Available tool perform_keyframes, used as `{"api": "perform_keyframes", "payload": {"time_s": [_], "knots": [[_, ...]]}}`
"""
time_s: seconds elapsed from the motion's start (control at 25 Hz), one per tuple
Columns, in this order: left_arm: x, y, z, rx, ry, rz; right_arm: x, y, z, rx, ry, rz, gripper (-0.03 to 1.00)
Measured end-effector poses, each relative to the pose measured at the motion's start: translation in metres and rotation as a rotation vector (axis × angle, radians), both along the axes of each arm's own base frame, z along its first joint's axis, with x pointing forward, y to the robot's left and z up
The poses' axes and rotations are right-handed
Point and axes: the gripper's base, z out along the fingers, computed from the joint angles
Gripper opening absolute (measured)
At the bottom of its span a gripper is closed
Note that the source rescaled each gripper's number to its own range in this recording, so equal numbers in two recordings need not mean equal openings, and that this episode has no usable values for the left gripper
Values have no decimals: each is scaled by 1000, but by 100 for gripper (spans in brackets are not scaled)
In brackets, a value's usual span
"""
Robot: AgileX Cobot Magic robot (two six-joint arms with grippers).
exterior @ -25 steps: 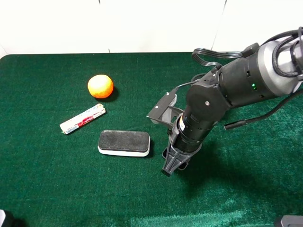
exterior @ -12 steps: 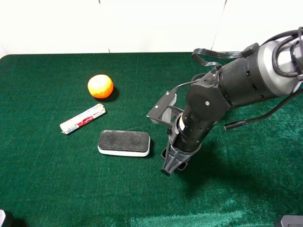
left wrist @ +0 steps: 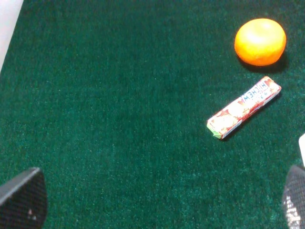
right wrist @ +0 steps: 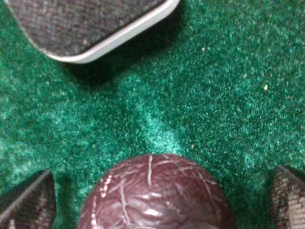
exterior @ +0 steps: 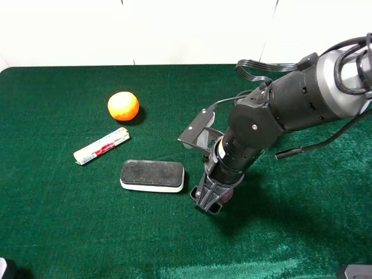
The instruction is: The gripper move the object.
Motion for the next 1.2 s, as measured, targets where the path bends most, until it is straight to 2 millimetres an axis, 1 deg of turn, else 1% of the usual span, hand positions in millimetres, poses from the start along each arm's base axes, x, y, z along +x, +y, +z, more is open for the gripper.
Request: {"api": "perform_keyframes", "payload": {"time_s": [0.12, 0.28, 0.4, 0.64, 0.84, 1.08, 1.2], "knots": [[0, 0, 0, 0, 0, 0, 0, 0, 7, 17, -15, -14, 100], [0, 0, 0, 0, 0, 0, 1, -1, 27, 68, -52, -69, 100], [0, 0, 0, 0, 0, 0, 0, -4, 46, 99, -82, -86, 100], [0, 0, 0, 0, 0, 0, -6, -17, 94, 165, -187, -100, 100], [0, 0, 0, 0, 0, 0, -20, -41, 136, 180, -253, -131, 100], [0, 0, 0, 0, 0, 0, -48, -81, 185, 241, -329, -168, 100], [0, 0, 0, 0, 0, 0, -65, -104, 198, 264, -359, -200, 100]]}}
